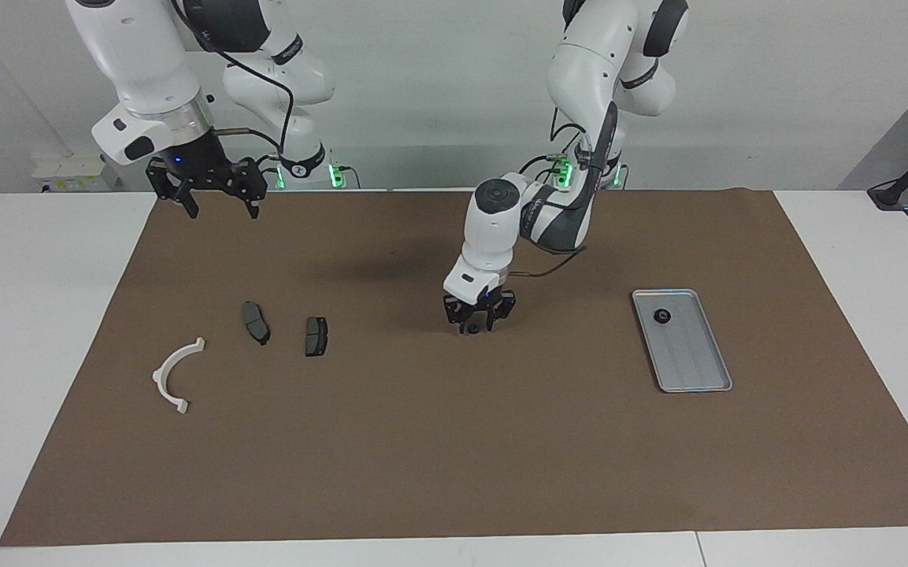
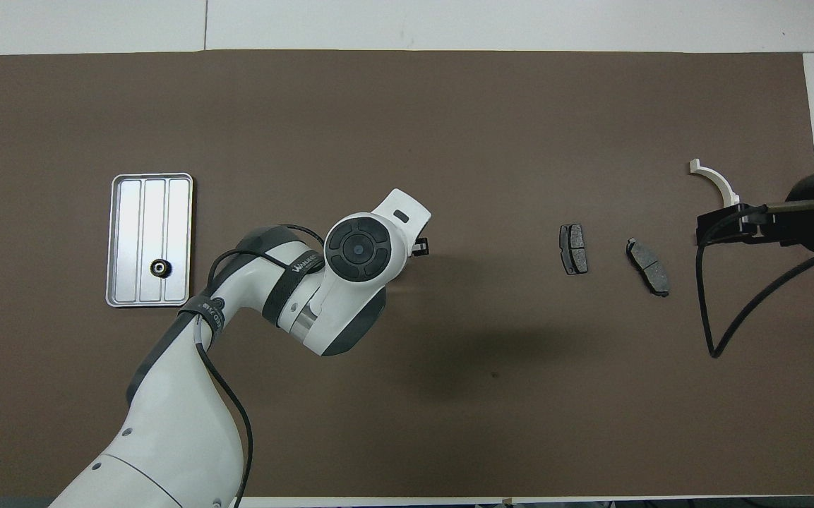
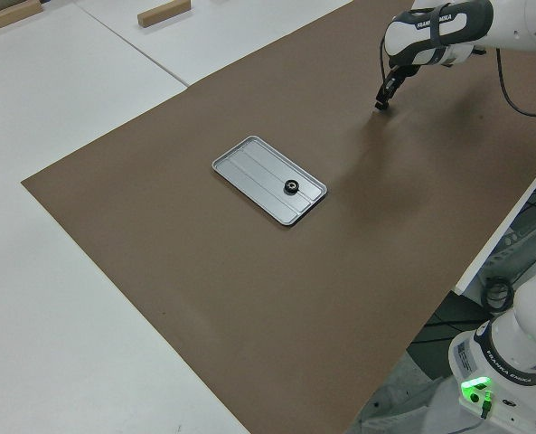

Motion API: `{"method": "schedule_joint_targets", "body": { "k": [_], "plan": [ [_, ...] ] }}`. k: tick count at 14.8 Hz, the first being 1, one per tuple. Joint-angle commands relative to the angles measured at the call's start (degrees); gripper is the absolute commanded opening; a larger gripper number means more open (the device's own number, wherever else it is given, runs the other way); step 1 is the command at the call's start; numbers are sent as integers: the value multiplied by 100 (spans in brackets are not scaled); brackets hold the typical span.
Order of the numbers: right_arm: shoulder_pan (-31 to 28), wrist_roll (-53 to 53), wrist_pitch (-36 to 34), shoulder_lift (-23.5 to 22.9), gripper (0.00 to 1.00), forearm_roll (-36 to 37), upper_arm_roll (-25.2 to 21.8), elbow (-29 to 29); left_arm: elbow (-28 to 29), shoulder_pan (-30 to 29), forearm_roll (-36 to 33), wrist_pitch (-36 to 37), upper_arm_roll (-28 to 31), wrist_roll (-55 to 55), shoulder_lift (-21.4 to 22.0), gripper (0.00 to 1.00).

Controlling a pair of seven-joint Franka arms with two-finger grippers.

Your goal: Pick bearing gear from pile to tray

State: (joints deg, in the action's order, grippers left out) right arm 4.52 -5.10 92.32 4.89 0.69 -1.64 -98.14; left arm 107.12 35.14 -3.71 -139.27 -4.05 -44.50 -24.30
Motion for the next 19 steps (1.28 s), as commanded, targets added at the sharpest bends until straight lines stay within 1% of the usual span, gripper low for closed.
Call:
{"method": "schedule_joint_targets", "body": {
  "k": [1, 2, 3, 5, 6, 8, 9, 11, 12, 16, 17, 19],
  "plan": [
    [-178, 150, -21, 99, 100, -157, 48, -74, 107, 37, -148, -197, 54, -147, -22, 55],
    [-310, 150, -30, 99, 100, -157, 206, -74, 107, 37, -148, -197, 45, -173, -22, 54],
    [-355, 141, -30, 99, 100, -157, 269, -74, 107, 37, -148, -197, 45, -208, -22, 53],
    [-311, 141, -21, 99, 100, -157, 261, -74, 107, 45, -148, -179, 45, -235, -22, 47],
    [-302, 132, -30, 108, 100, -166, 260, -74, 107, 45, -148, -179, 45, -270, -22, 38],
    [-302, 132, -30, 108, 100, -166, 260, -74, 107, 45, -148, -188, 45, -340, -22, 28],
    [-302, 132, -30, 108, 100, -166, 260, -74, 107, 45, -148, -188, 45, -349, -22, 21],
    [-311, 132, -30, 108, 100, -166, 260, -74, 107, 19, -148, -179, 45, -349, -22, 5],
    [-320, 132, -21, 108, 100, -166, 260, -74, 107, 10, -148, -170, 45, -332, -22, 1],
    [-294, 114, -21, 108, 100, -166, 260, -83, 46, -86, -148, -4, 54, -262, -22, 0],
    [-293, 114, -12, 108, 100, -166, 260, -83, -24, -147, -156, 206, 54, -183, -22, 0],
    [-285, 106, 23, 108, 100, -166, 269, -83, -349, -314, -174, 715, 45, 176, -22, 0]
  ]
}}
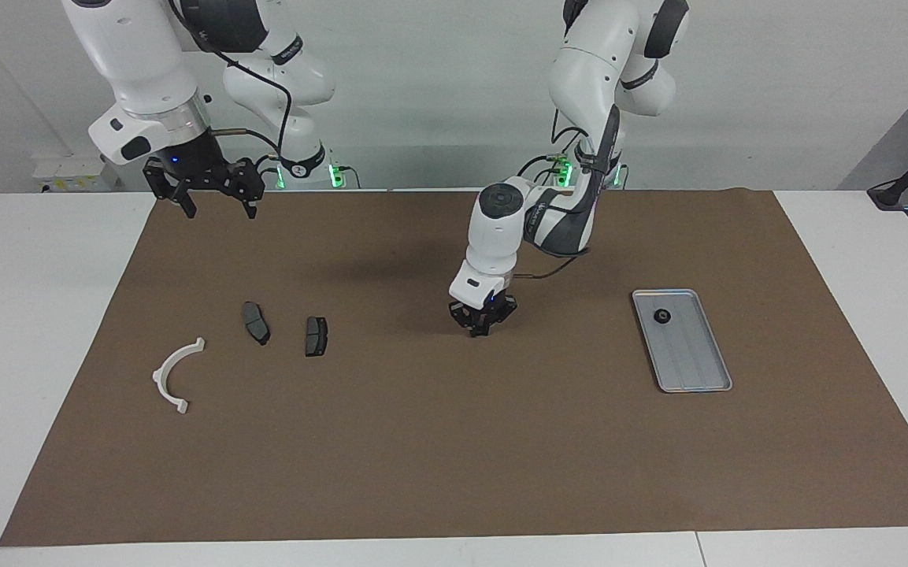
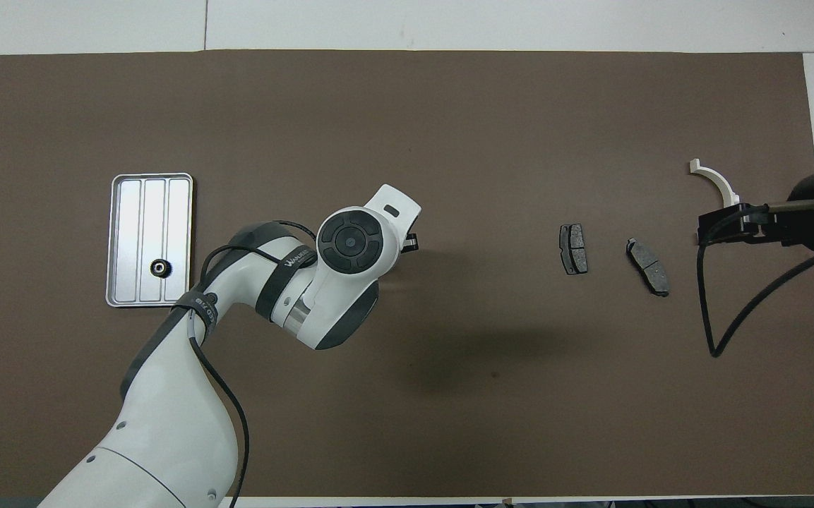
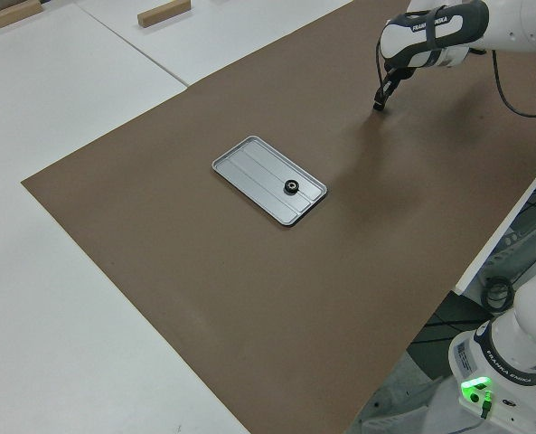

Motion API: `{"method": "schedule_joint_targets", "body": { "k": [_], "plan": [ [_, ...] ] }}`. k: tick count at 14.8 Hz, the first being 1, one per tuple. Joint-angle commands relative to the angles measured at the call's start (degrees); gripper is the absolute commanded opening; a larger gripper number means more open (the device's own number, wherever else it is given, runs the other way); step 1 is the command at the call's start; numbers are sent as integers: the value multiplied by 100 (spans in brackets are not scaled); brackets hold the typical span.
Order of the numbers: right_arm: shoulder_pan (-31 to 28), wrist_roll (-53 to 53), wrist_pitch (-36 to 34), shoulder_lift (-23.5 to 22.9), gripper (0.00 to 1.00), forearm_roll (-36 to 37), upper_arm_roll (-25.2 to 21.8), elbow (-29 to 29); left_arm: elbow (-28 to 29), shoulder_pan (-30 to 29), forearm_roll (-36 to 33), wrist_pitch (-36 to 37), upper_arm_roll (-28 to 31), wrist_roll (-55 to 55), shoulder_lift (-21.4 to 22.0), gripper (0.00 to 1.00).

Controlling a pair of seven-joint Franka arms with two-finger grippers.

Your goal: Pick bearing gear from pile to tray

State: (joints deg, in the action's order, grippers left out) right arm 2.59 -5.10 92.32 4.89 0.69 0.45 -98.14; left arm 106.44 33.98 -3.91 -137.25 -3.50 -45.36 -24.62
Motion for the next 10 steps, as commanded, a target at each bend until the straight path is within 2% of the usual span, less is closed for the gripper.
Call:
{"method": "schedule_joint_targets", "body": {
  "k": [1, 6, 10],
  "plan": [
    [-92, 105, 49, 108, 100, -157, 61, -74, -386, -268, -145, 663, -10, 403, 10, 0],
    [-101, 105, 14, 108, 100, -166, 61, -74, -764, -1294, -23, 1516, -45, 1588, 440, 0],
    [-101, 105, 14, 117, 100, -166, 61, -74, -1098, -2410, 206, 2236, -54, 3283, 590, 1]
  ]
}}
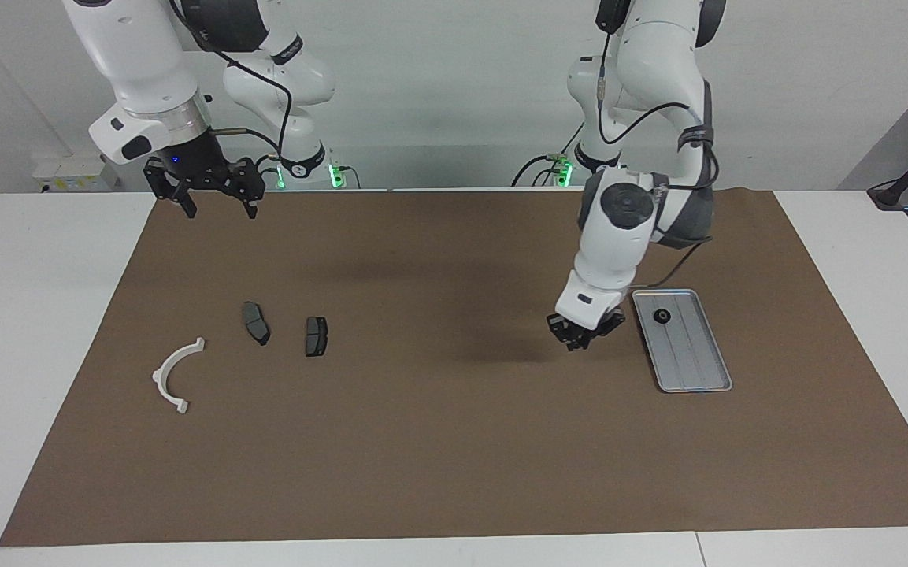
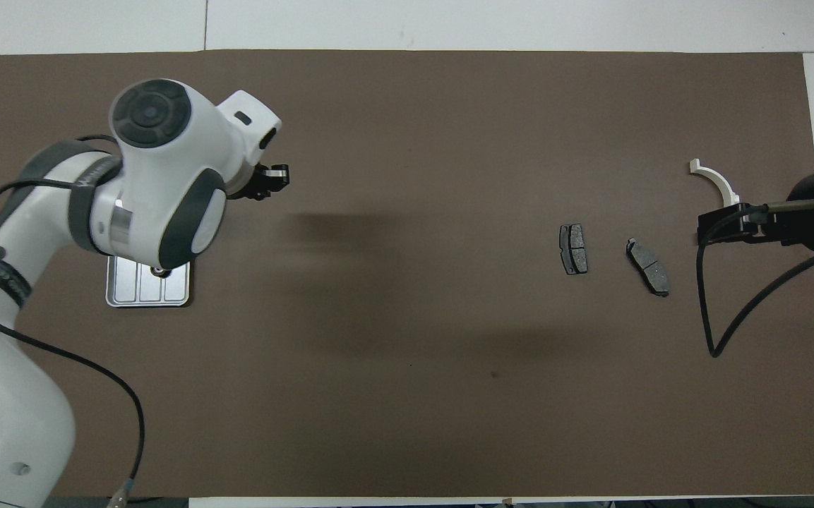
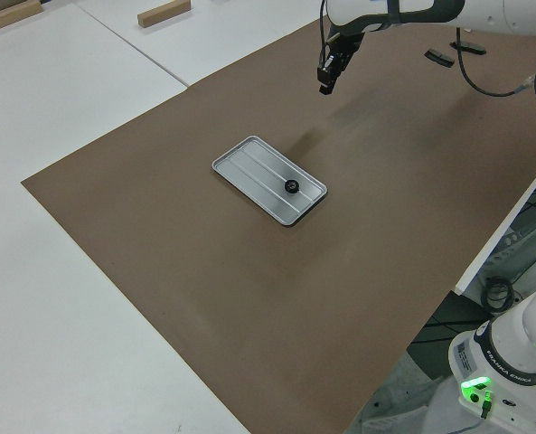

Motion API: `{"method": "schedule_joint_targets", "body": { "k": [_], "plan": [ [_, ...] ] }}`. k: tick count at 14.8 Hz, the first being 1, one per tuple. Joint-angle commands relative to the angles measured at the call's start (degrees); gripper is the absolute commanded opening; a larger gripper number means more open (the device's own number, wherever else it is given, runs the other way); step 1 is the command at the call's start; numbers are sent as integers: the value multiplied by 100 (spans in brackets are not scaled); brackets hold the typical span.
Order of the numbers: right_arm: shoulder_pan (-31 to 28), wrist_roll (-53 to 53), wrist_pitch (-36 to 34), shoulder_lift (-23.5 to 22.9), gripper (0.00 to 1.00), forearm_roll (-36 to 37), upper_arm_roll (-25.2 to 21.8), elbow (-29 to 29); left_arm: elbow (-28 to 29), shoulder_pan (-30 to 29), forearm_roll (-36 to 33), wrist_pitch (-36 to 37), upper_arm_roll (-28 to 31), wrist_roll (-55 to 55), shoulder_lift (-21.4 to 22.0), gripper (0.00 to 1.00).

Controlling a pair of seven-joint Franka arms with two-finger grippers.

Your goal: Pick bearing gear from pile to tray

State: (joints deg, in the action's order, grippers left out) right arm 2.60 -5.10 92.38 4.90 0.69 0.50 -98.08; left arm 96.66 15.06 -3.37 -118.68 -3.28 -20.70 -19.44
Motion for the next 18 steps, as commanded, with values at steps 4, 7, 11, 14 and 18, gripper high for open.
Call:
{"method": "schedule_joint_targets", "body": {
  "k": [4, 7, 11, 14, 18],
  "plan": [
    [-137, 105, 16, 195, 100, -166, 38, -80, -95, -1469, 196, 311, -67, 2191, 81, 1],
    [-128, 114, 16, 221, 100, -166, 38, -80, 124, -1769, 223, -84, -50, 2562, 90, 1],
    [-102, 114, 25, 222, 100, -166, 47, -88, 906, -1743, 223, -1155, -41, 2589, 72, 2],
    [-102, 114, 25, 222, 100, -166, 47, -88, 1162, -1743, 232, -1464, -32, 2571, 55, 3],
    [-102, 114, 25, 230, 100, -174, 47, -97, 1776, -1769, 232, -2043, -32, 2580, 133, 4]
  ]
}}
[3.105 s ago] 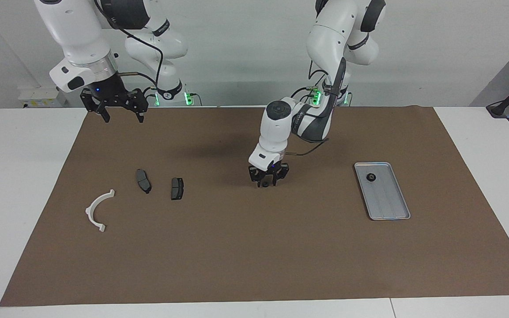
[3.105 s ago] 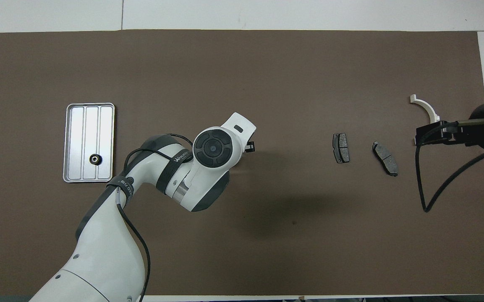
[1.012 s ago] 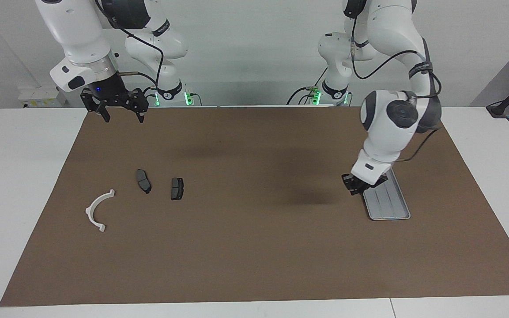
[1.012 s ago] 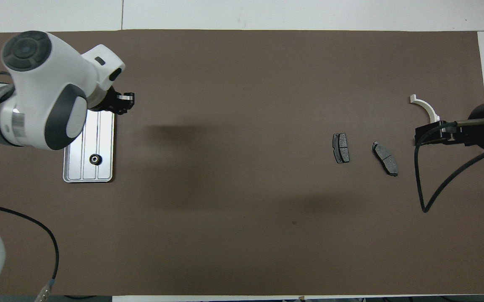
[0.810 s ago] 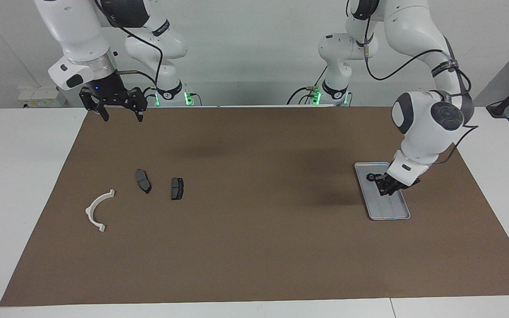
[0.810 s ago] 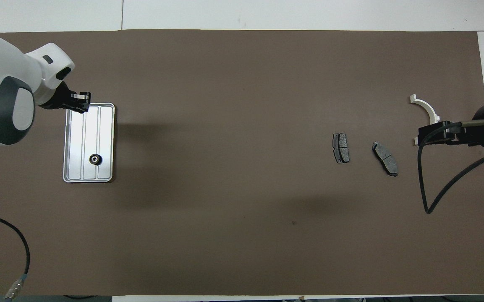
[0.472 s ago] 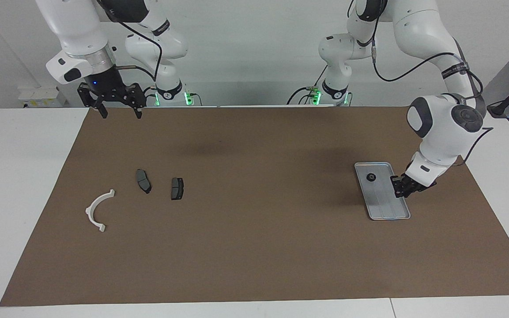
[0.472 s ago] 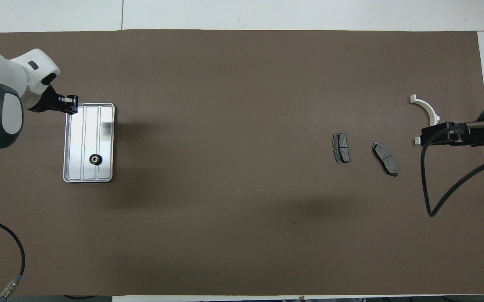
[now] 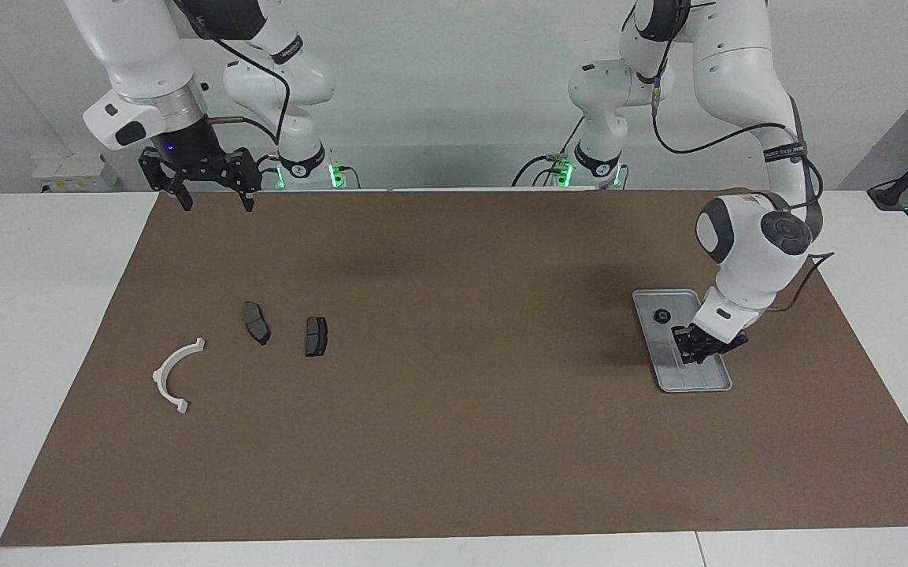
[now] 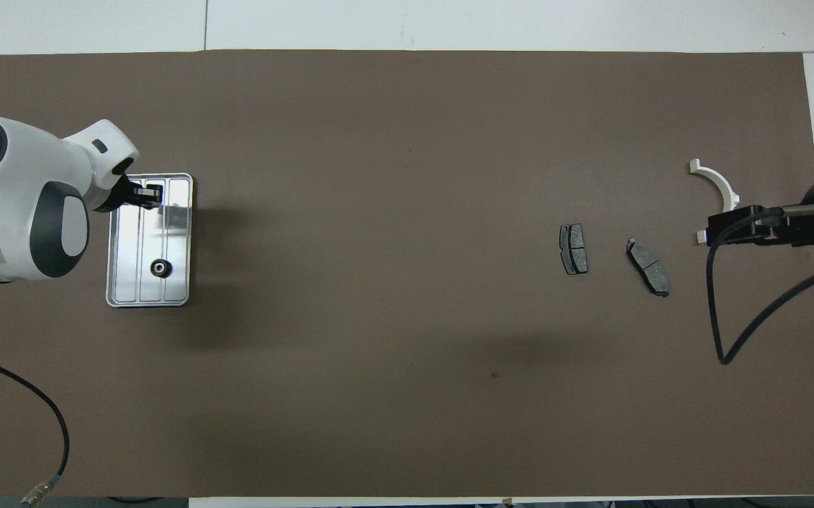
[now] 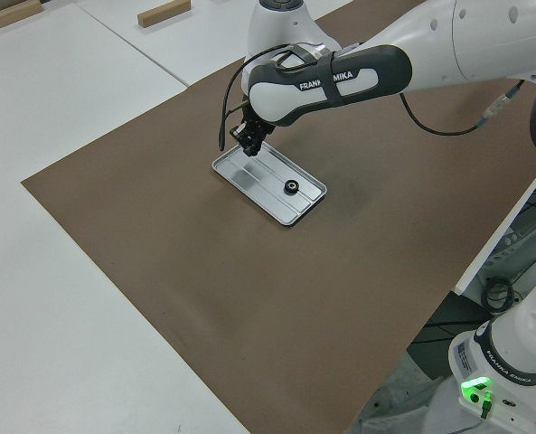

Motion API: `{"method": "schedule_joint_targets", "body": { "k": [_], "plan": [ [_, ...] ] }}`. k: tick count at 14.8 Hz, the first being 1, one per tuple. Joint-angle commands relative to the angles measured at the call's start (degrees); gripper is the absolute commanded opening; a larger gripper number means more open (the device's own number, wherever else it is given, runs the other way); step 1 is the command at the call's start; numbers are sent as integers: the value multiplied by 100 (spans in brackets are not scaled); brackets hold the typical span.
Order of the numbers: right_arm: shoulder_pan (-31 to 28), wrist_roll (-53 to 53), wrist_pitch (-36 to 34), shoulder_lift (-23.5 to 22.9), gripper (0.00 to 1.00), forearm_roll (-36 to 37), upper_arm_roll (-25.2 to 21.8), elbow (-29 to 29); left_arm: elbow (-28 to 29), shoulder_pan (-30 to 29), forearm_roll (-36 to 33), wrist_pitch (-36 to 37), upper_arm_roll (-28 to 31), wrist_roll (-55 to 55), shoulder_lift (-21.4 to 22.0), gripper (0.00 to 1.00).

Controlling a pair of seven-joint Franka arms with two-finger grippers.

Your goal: Pick bearing gear from pile to tray

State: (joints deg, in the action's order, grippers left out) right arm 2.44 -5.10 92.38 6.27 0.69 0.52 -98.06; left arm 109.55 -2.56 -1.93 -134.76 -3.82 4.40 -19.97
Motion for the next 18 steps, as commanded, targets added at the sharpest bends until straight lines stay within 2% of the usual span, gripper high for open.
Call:
{"method": "schedule_joint_targets", "body": {
  "k": [1, 4, 5, 6, 7, 8, 9, 12, 15, 18],
  "plan": [
    [-86, 105, 25, 111, 100, -174, 45, -116, 593, -17, 88, -541, 22, 70, 195, 4],
    [-86, 105, 25, 120, 100, -192, 45, -152, 717, -17, 88, -569, 22, 70, 221, 9],
    [-86, 105, 25, 129, 100, -183, 45, -160, 726, -17, 88, -525, 22, 70, 230, 19],
    [-86, 105, 25, 129, 100, -192, 45, -160, 717, -17, 79, -473, 31, 87, 230, 47],
    [-86, 105, 25, 129, 100, -192, 45, -160, 665, -17, 79, -342, 31, 96, 230, 69],
    [-86, 105, 34, 129, 100, -192, 45, -160, 551, -17, 70, -175, 31, 105, 230, 87],
    [-77, 105, 25, 129, 100, -183, 45, -160, 394, -8, 70, -8, 31, 88, 213, 98],
    [-77, 114, 25, 129, 100, -192, 45, -152, -220, -25, 88, 623, 22, 96, 221, 100],
    [-59, 105, 25, 129, 100, -192, 54, -152, -1468, -236, 412, 2248, 49, 79, 440, 100],
    [-42, 105, 34, 129, 100, -192, 54, -152, -1411, -202, 413, 2656, 40, -140, 1177, 100]
  ]
}}
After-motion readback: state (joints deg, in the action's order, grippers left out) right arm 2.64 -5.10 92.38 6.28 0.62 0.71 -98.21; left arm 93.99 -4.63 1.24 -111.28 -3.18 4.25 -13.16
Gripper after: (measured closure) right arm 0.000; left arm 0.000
